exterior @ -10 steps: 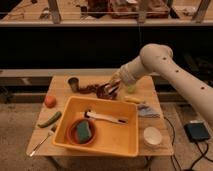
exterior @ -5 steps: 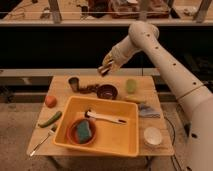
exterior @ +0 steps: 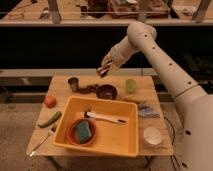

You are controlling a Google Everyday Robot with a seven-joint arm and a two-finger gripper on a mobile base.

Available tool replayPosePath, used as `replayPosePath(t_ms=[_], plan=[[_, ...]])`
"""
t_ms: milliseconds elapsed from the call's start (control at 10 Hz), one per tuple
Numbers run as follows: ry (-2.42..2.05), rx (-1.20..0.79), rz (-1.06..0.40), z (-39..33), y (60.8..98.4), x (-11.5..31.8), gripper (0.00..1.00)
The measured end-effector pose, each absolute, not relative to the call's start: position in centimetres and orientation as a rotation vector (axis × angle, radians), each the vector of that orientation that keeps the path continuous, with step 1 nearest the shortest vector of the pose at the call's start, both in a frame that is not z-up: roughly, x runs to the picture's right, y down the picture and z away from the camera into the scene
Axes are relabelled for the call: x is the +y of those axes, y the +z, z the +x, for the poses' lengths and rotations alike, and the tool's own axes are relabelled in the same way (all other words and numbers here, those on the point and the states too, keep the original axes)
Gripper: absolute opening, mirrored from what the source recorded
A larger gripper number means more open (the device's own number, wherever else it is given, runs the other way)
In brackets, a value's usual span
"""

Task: Place eraser in purple bowl

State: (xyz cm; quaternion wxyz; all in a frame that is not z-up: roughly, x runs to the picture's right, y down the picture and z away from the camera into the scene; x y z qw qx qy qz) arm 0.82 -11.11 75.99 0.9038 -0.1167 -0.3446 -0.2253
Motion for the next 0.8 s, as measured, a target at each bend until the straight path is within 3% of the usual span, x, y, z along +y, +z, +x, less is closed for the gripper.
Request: replayPosePath(t_ms=[500,800], plan=[[-0.443,-0.745,-0.316,-1.2,84.5,-3.3,0.00],[-0.437,-0.742,-0.324,-1.5,87.3,-1.6,0.00]])
